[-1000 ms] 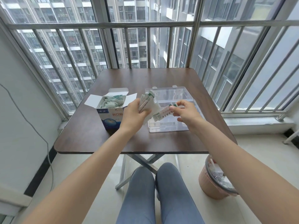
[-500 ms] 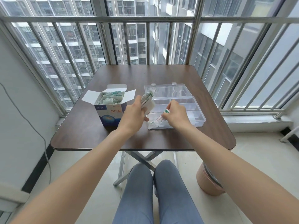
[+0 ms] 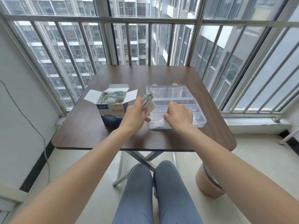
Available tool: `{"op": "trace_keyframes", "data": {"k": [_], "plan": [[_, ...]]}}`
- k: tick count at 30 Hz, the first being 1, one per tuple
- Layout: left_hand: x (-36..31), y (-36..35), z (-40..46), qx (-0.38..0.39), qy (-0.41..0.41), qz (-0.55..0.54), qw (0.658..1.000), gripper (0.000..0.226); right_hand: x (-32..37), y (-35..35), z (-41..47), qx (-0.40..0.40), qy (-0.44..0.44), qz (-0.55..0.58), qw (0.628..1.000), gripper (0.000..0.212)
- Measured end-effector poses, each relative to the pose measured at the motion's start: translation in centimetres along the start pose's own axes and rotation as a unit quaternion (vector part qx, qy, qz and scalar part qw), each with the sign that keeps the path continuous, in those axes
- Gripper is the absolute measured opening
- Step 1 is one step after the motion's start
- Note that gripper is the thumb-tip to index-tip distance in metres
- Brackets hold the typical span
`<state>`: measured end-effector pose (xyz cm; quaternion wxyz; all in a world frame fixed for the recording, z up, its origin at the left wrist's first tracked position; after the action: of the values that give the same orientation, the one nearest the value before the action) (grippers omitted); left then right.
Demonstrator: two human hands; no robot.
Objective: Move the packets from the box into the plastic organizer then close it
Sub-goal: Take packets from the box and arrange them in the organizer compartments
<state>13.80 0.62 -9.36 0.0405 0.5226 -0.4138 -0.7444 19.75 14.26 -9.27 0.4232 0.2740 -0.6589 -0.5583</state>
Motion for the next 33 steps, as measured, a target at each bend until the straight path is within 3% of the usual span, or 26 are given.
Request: {"op": "trace_keyframes", "data": {"k": [9, 25, 33], "plan": [[-0.7, 0.0, 0.0, 0.009, 0.005, -0.003, 1.000, 0.005, 0.3, 0.3, 0.0, -0.006, 0.029, -0.105, 0.994, 0.020], [-0.1, 0.2, 0.3, 0.017, 0.017, -0.011, 1.000, 0.003, 0.6, 0.8, -0.2, 0.013, 0.085, -0.135, 0.987, 0.023], [0.0, 0.1, 0.5, 0.009, 0.019, -0.026, 0.999, 0.003, 1.3, 0.2, -0.1, 0.079, 0.145, -0.109, 0.980, 0.024]]}}
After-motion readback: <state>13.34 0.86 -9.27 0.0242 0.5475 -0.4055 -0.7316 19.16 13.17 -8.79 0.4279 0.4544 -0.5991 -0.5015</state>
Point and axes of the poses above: each hand's wrist, its own z-axis towards the middle knuckle, its own y-axis out of the back of the hand, x = y × z, the point moved 1 cm from there along z, towards the middle knuckle, and after that the axes turned 4 degrees about x, right-handed, at the moved point
